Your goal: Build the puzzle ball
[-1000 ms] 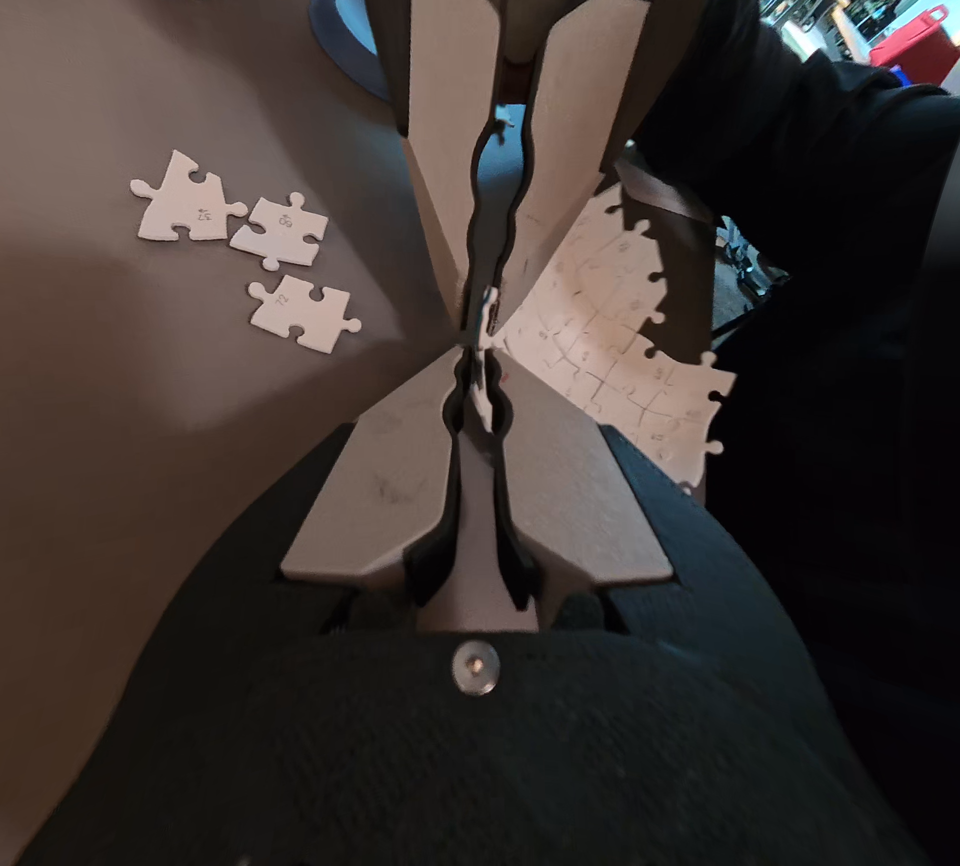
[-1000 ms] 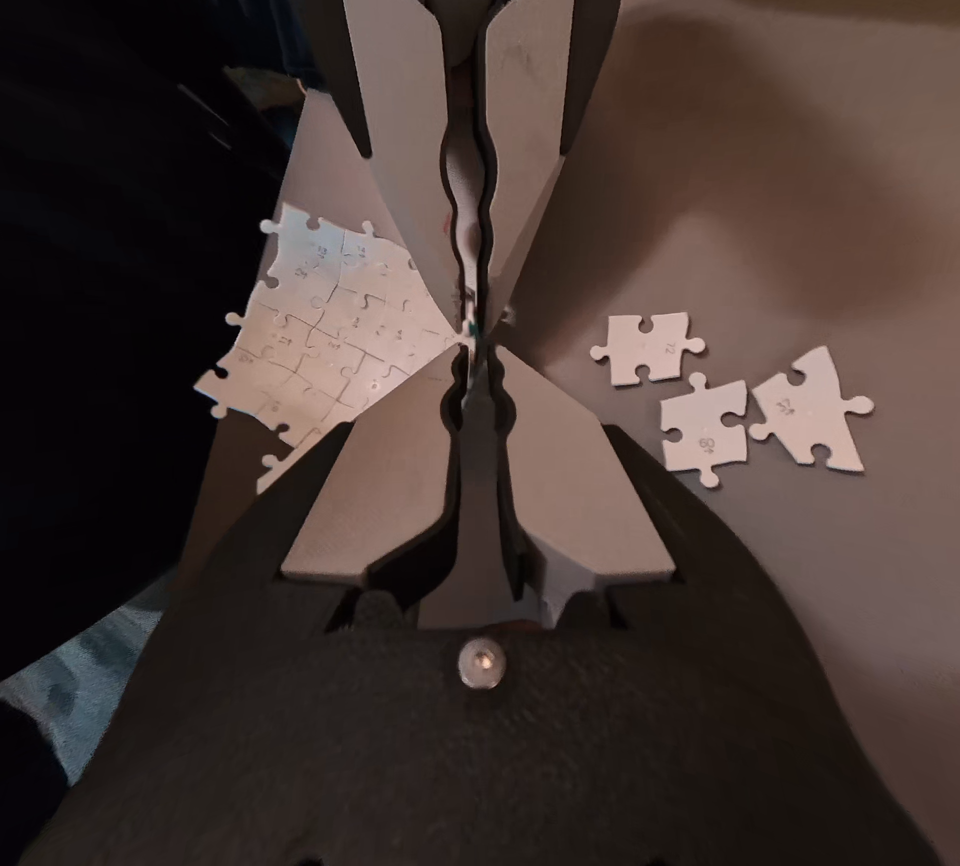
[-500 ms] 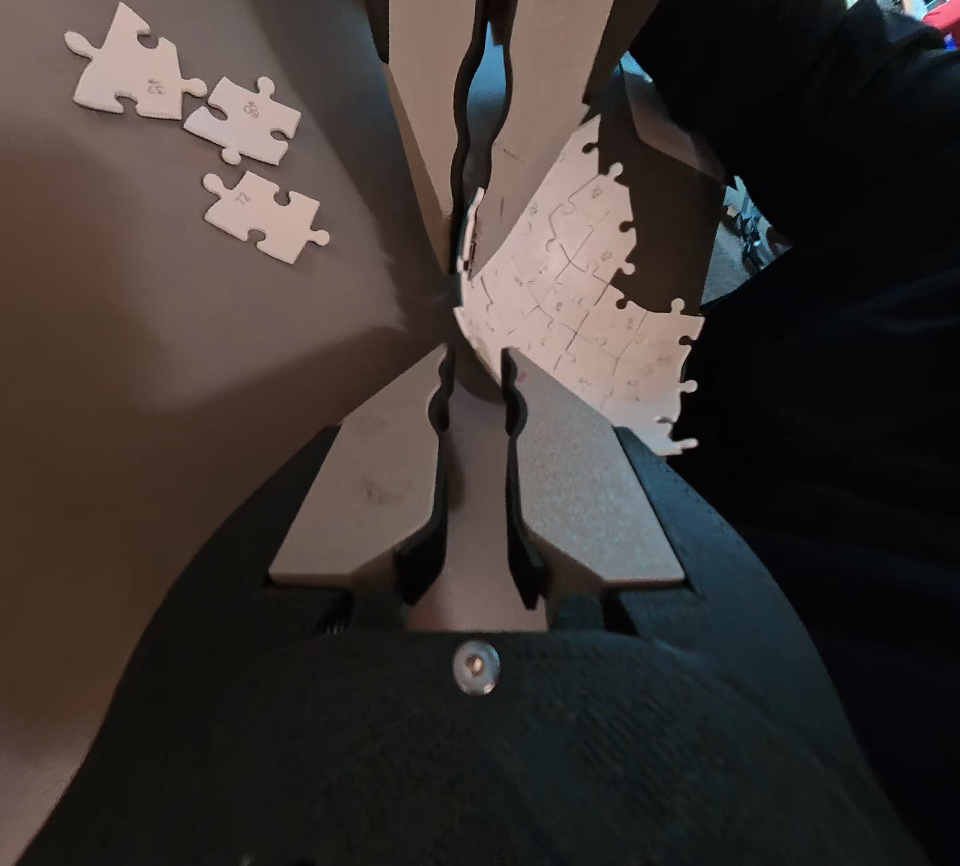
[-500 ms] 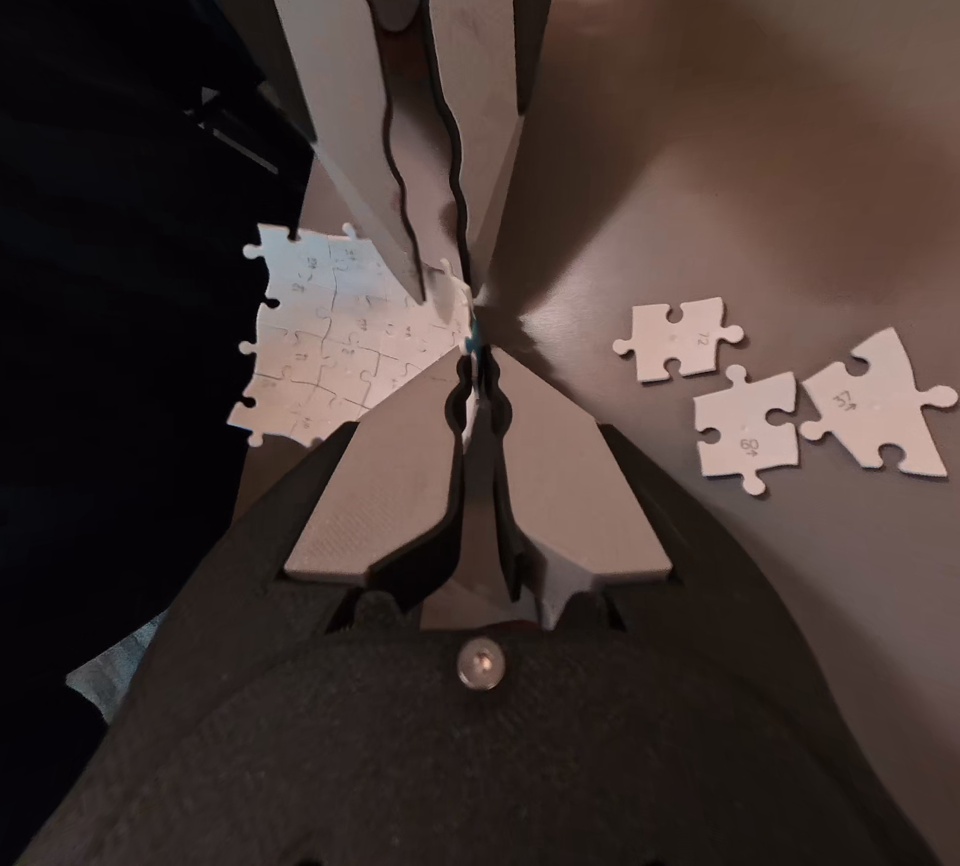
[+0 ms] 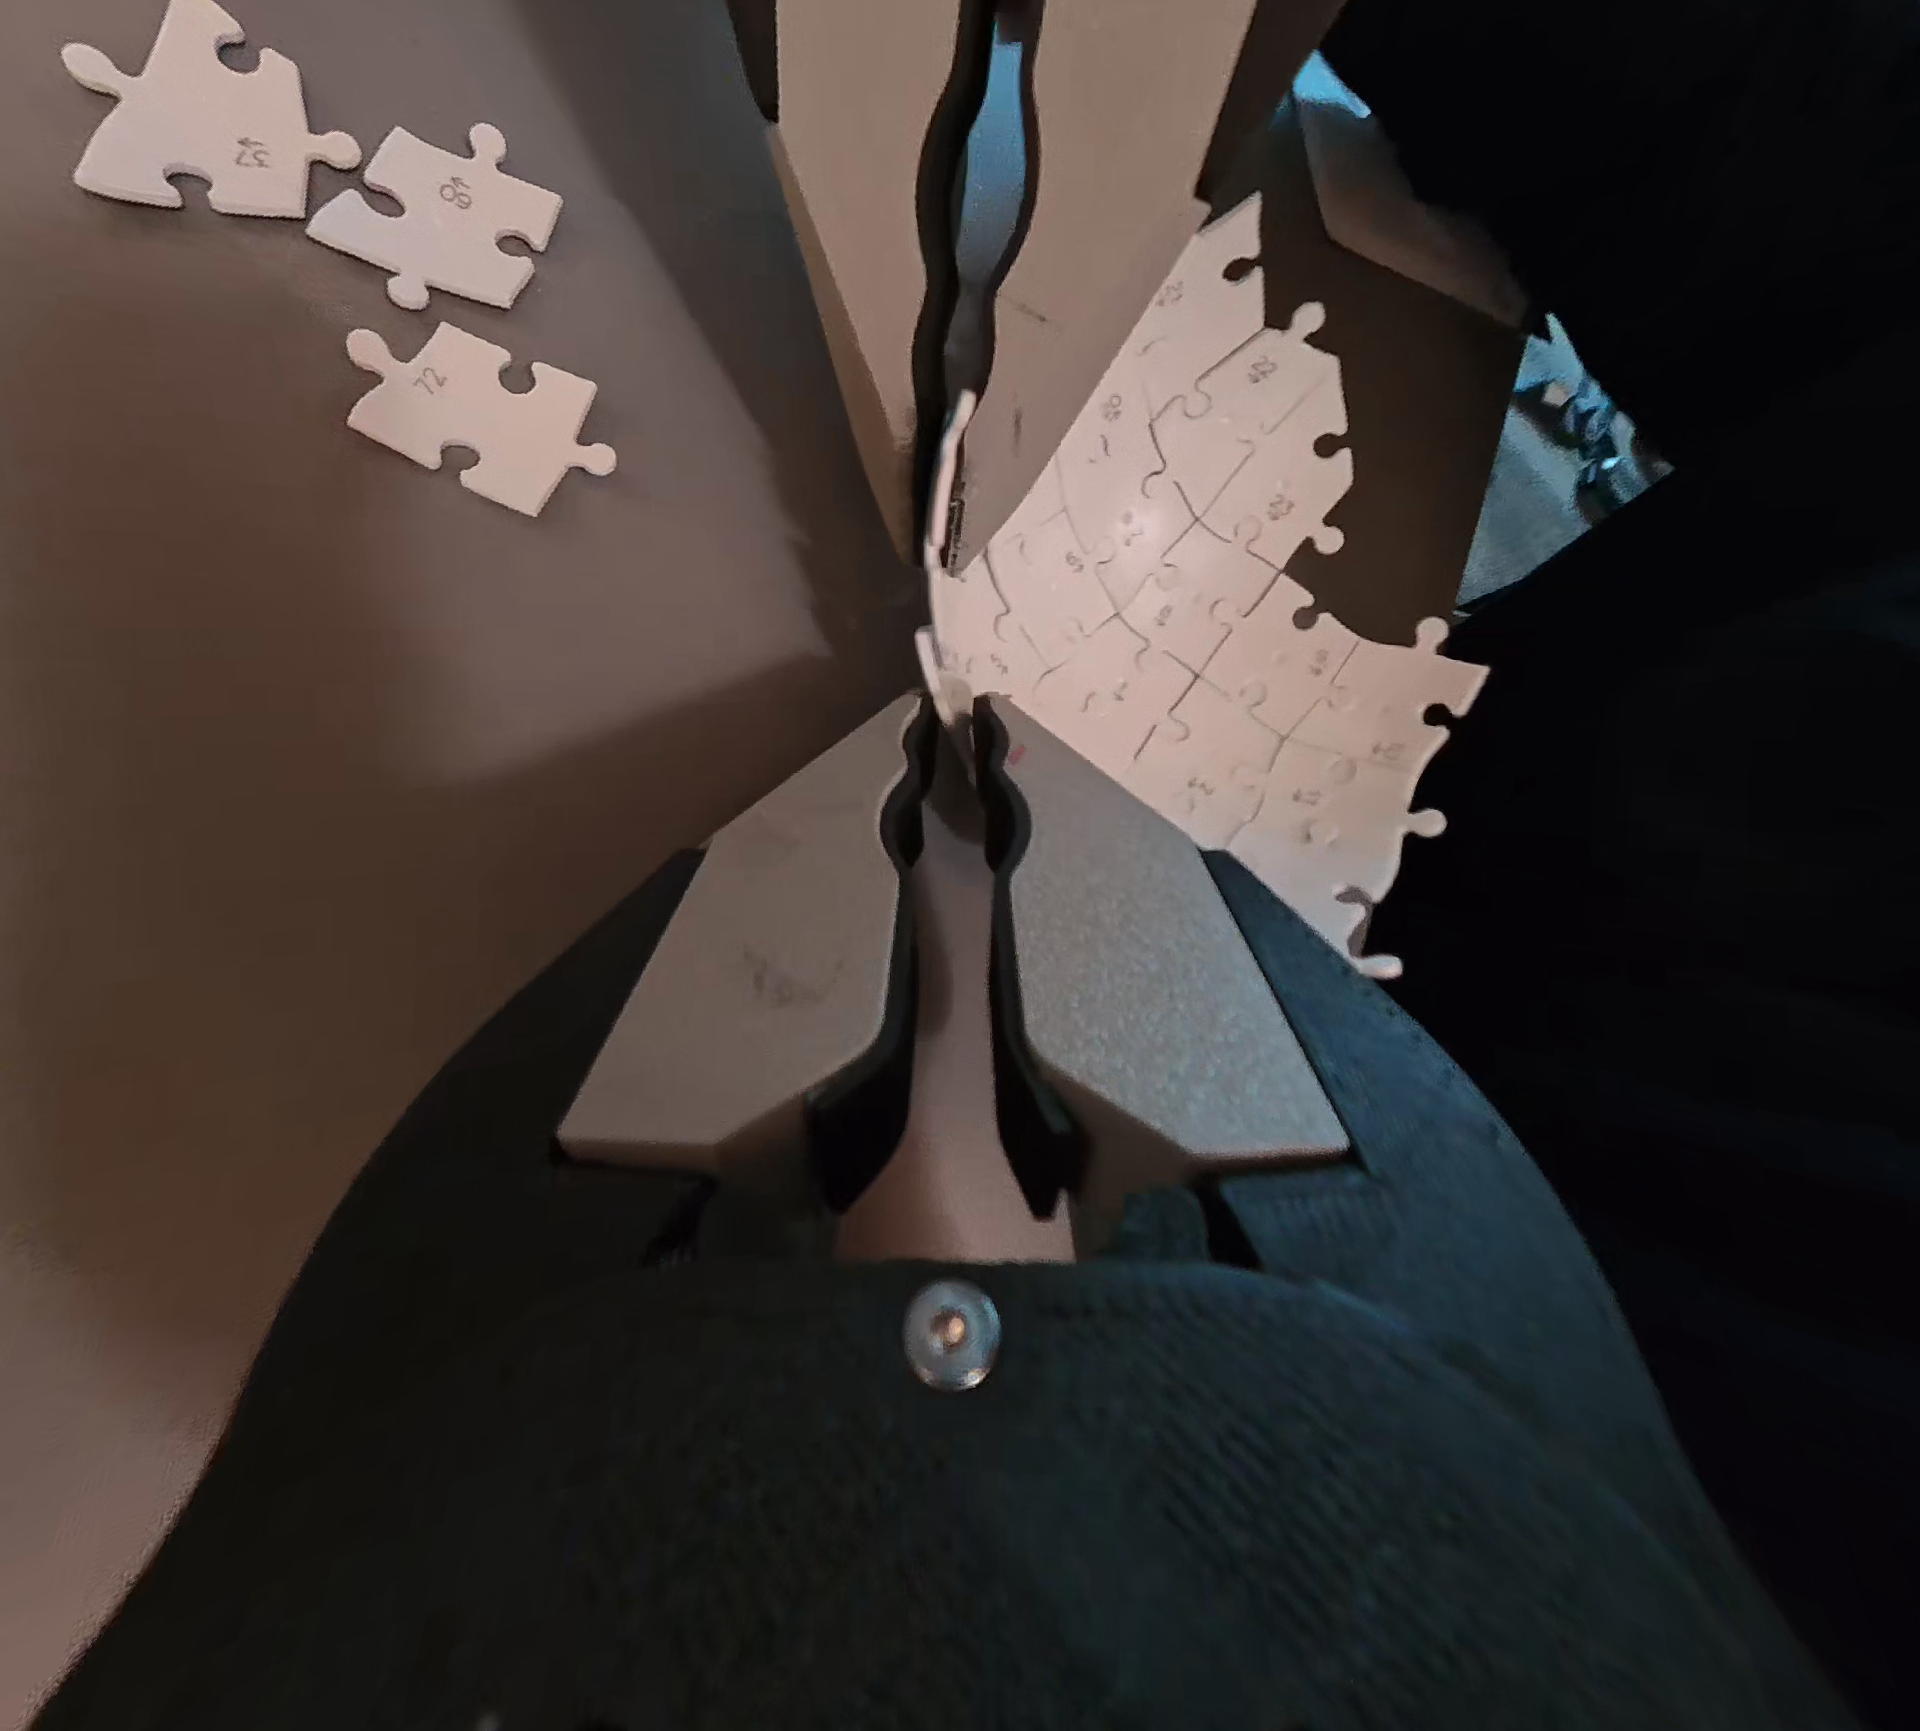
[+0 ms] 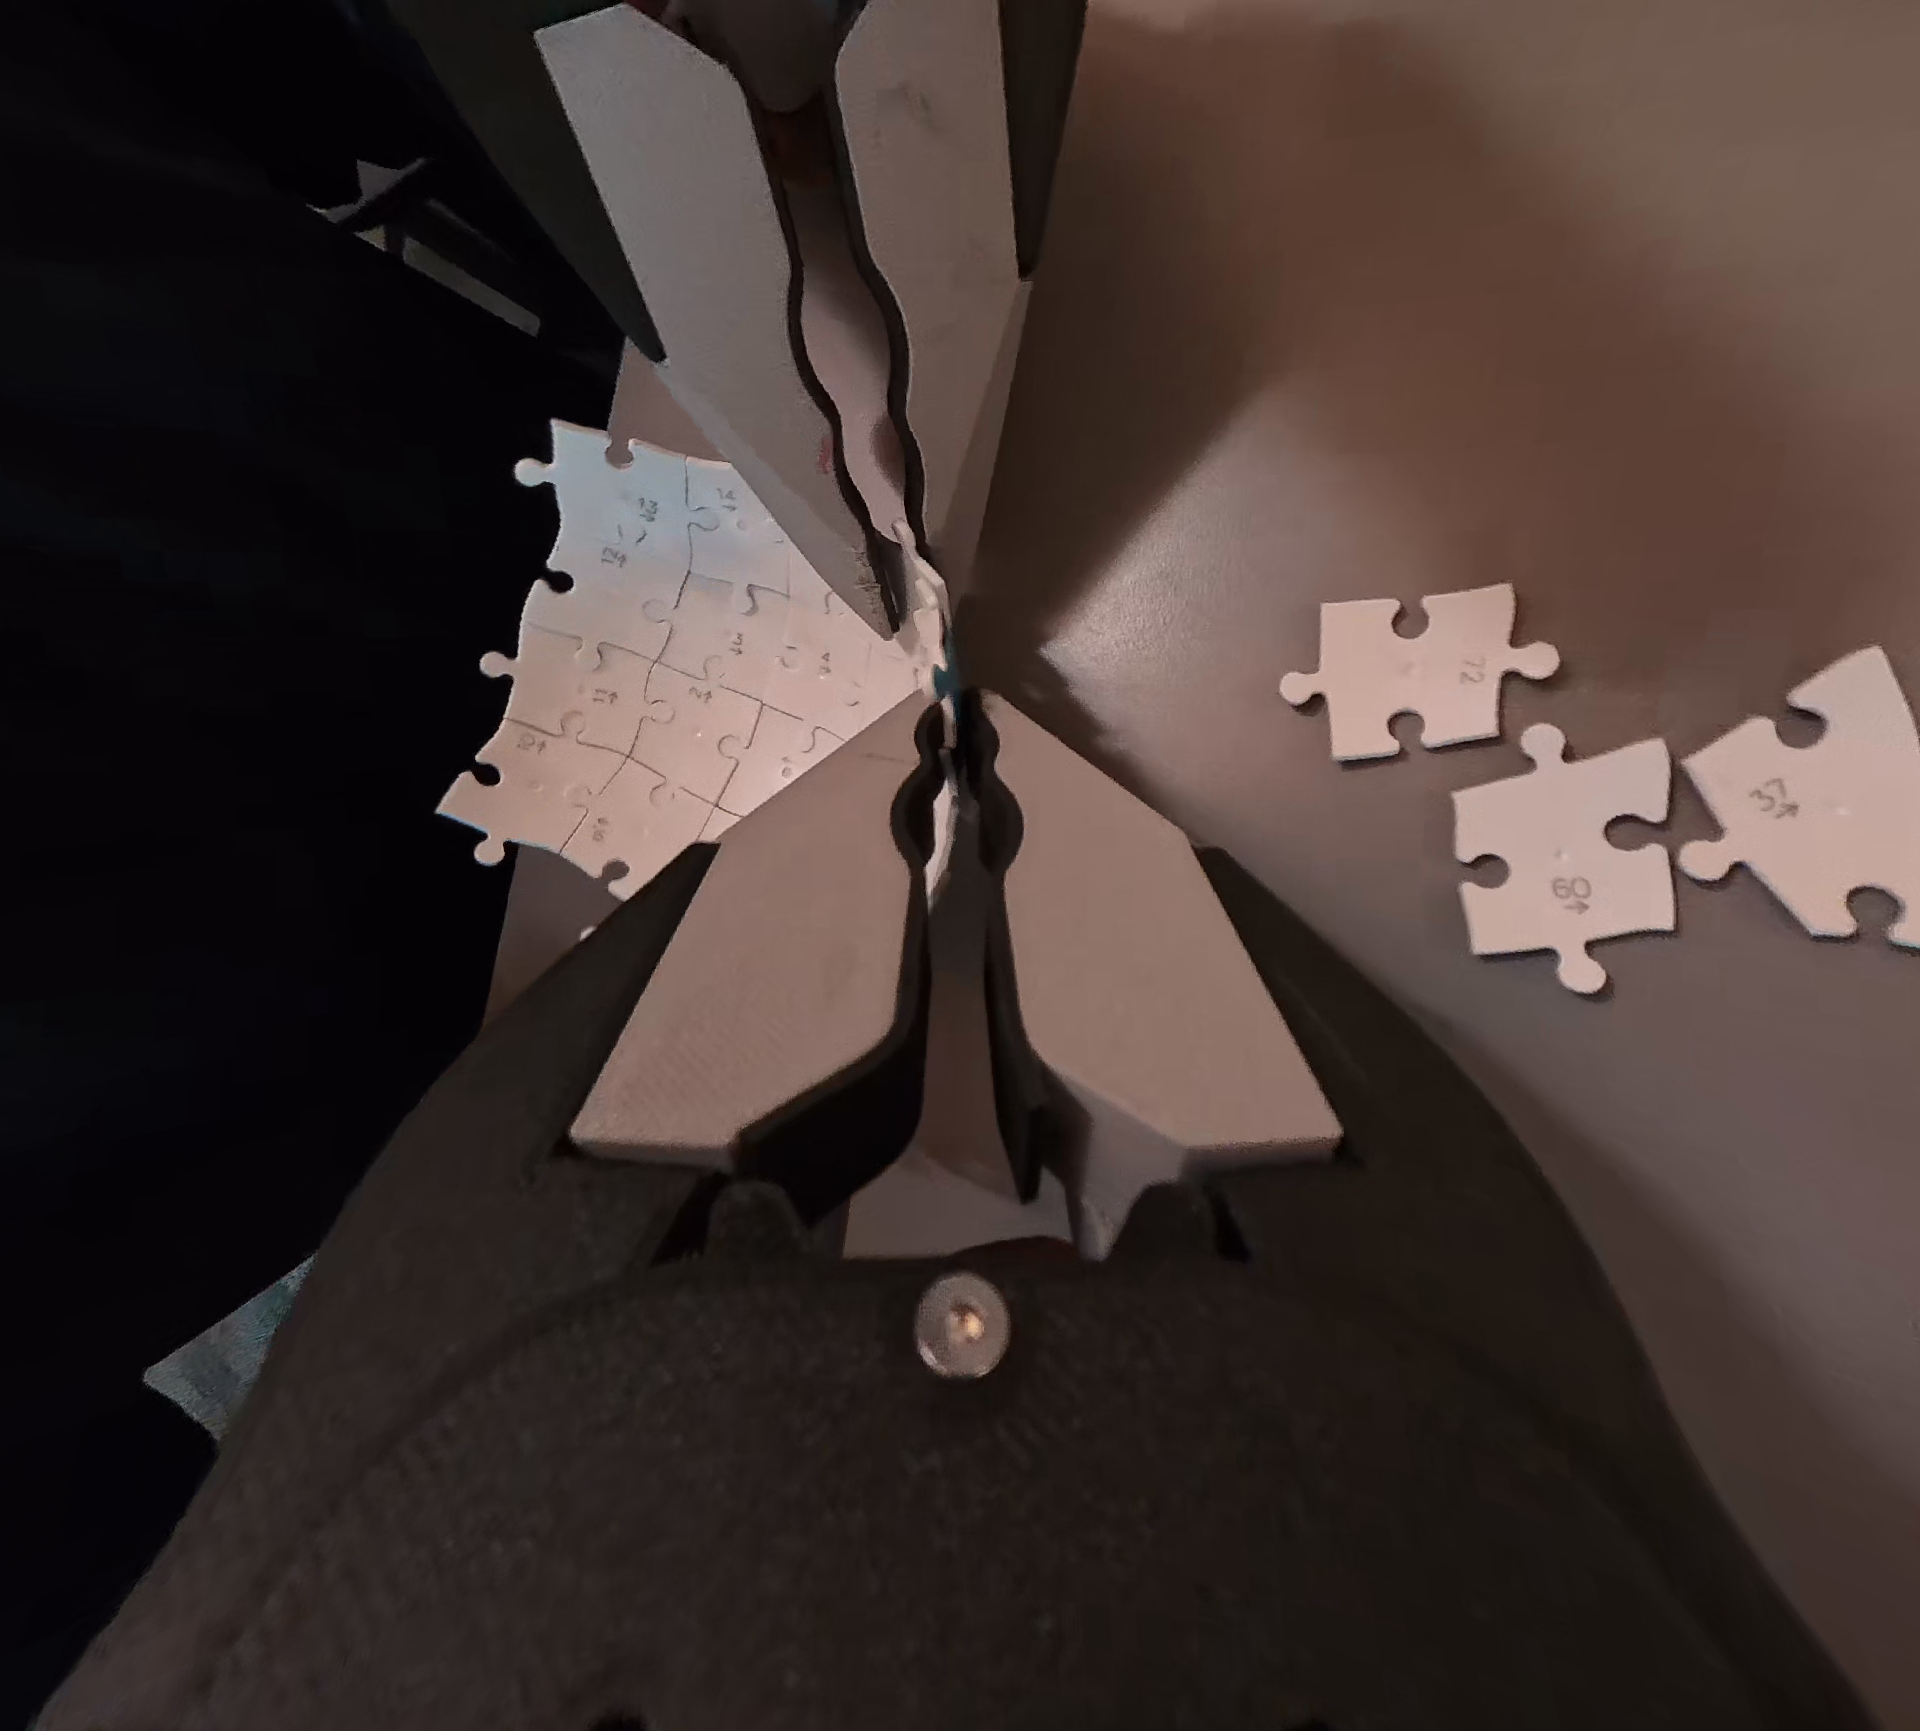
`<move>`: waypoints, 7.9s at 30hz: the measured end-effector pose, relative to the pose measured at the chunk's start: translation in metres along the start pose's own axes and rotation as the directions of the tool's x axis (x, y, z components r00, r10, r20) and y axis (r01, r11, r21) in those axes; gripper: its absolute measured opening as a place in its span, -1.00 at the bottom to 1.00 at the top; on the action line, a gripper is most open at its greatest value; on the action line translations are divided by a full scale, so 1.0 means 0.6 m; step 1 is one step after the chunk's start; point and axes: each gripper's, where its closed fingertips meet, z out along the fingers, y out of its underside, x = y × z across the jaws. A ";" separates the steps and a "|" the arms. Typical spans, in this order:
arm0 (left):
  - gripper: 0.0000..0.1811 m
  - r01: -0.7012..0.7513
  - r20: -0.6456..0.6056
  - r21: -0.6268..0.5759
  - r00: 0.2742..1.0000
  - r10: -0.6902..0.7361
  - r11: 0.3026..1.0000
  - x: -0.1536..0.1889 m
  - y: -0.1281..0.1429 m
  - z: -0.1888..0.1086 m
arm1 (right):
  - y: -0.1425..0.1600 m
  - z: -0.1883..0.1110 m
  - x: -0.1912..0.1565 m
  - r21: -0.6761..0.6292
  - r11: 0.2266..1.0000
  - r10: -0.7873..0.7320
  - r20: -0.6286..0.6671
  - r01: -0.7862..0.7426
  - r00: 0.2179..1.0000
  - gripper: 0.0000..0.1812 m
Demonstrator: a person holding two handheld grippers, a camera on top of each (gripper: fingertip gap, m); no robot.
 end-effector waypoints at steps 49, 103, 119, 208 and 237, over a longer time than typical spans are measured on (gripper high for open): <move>-0.28 0.088 0.202 0.198 0.971 -0.129 0.976 -0.028 0.012 -0.144 | 0.060 -0.116 0.004 0.072 0.960 0.276 -0.426 -0.272 0.862 -1.00; -0.47 -0.169 0.028 0.452 0.984 0.175 0.876 0.040 0.004 -0.134 | 0.122 -0.153 -0.018 0.514 0.845 0.389 -0.781 0.148 0.489 -1.00; -0.47 -0.070 -0.060 0.433 0.992 0.107 0.899 0.033 0.004 -0.129 | -0.016 -0.148 0.059 0.490 0.870 0.197 -0.451 0.058 0.870 -0.99; -0.91 0.068 -0.051 0.150 0.997 -0.061 0.986 0.010 0.002 -0.061 | 0.078 -0.029 0.032 0.010 1.000 0.006 -0.567 0.000 0.824 -0.28; -0.59 0.088 0.076 0.099 0.992 -0.096 0.991 0.062 0.074 -0.150 | 0.093 -0.099 0.050 0.168 0.974 0.224 -0.574 -0.155 0.787 -0.73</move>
